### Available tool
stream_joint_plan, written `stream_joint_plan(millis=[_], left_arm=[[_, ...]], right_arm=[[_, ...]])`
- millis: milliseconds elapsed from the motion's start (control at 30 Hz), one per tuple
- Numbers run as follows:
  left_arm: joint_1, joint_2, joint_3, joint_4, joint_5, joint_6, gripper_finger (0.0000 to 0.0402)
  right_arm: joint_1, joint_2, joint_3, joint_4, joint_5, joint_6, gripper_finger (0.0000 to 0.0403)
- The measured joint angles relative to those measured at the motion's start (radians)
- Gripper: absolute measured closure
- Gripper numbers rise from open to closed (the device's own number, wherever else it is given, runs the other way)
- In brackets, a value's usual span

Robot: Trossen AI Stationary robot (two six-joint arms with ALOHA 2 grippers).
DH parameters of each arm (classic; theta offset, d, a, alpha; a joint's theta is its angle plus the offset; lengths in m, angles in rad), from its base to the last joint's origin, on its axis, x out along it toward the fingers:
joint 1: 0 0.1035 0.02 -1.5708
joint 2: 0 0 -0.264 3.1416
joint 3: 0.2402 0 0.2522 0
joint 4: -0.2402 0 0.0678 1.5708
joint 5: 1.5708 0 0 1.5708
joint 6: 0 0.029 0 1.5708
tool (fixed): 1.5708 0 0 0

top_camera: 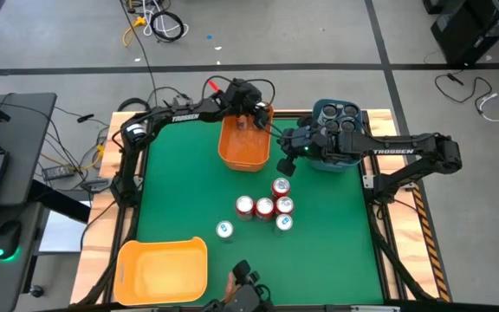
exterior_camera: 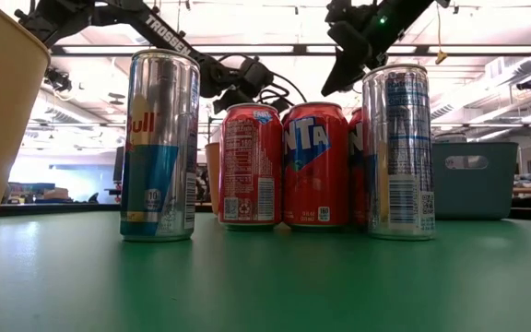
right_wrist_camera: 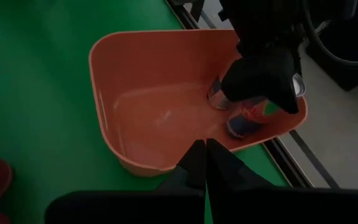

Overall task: Sort soda cans
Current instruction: Put the blue soda can into the orange bin

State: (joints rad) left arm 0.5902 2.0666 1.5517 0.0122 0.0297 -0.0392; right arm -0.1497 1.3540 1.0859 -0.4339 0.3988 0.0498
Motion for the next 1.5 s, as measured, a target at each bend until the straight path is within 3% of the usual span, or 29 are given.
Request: stream_joint_plan(millis=[100, 300, 600, 933, 1200, 1367, 1500], left_arm=[[0.001, 0.0, 0.0, 0.001, 0.009, -0.025, 0.0164], [-0.002, -0.001, 0.0, -0.005, 0.011, -0.047, 0.0105], [-0.003, -0.001, -0.002, 0.001, 0.003, -0.045, 0.0134], [-0.004, 0.005, 0.036, -0.005, 0.0, -0.044, 0.0138], [-0.004, 0.0, 0.152, -0.169, 0.061, 0.017, 0.014], [-0.027, -0.052, 0.205, -0.253, 0.108, 0.111, 0.0186], [-0.06, -0.133, 0.206, -0.306, 0.119, 0.211, 0.0281]], right_arm=[[0.0, 0.0, 0.0, -0.001, 0.0, 0.0, 0.0403], [0.0, 0.0, 0.0, -0.001, 0.0, 0.0, 0.0403], [0.0, 0.0, 0.0, -0.001, -0.001, 0.0, 0.0403], [0.0, 0.0, 0.0, -0.001, -0.001, -0.005, 0.0403], [0.0, -0.005, 0.0, -0.002, -0.001, -0.019, 0.0403], [0.017, -0.048, 0.0, -0.002, -0.001, -0.027, 0.0403], [0.049, -0.096, 0.0, -0.002, 0.0, -0.027, 0.0403]])
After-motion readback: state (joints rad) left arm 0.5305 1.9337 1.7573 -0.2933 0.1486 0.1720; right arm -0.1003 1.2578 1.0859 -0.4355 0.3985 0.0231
